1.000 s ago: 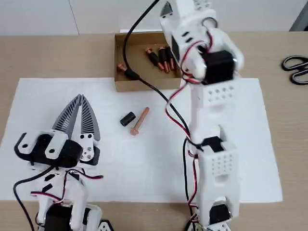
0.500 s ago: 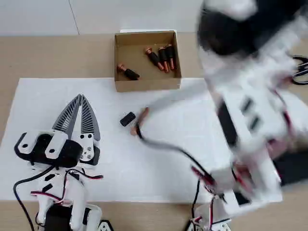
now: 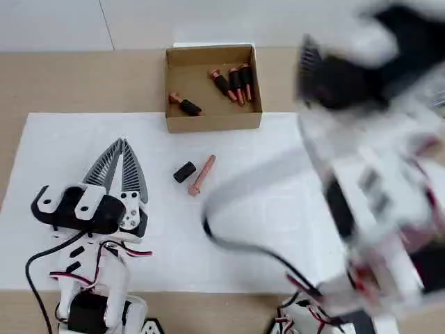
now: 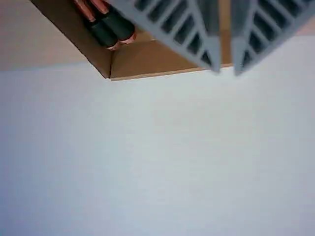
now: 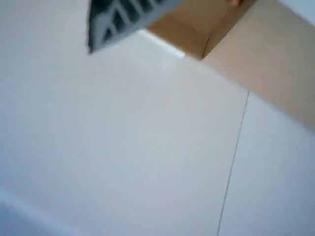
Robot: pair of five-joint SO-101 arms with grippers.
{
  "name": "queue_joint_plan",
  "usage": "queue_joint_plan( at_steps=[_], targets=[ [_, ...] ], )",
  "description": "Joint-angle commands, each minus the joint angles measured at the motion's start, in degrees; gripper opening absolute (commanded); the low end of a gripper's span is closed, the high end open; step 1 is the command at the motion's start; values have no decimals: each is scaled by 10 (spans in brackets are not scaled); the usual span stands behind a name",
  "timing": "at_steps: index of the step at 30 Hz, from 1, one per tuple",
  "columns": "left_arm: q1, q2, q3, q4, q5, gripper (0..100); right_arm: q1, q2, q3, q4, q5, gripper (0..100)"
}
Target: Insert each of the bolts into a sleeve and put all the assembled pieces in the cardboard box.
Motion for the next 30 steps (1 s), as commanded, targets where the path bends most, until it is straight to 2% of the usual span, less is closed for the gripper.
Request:
queue_joint_plan(
  at_steps=[1, 6, 8, 13, 19, 25, 30],
  targets=[
    [3, -3, -2, -10, 1, 6, 2, -7, 118, -15, -1, 177],
    [3, -3, -2, -10, 1, 6, 1, -8, 251, -69, -4, 177],
    [3, -3, -2, -10, 1, 6, -8, -11, 276, -89, -27, 177],
    [3, -3, -2, -10, 1, 6, -10, -7, 323, -133, -134, 177],
    [3, -3, -2, -10, 1, 6, -10, -7, 445, -201, -272, 177],
    [3, -3, -1, -10, 1, 6, -11, -8, 602, -329, -388, 177],
    [3, -3, -1, -10, 1, 6, -32, -8, 740, -462, -448, 177]
  ],
)
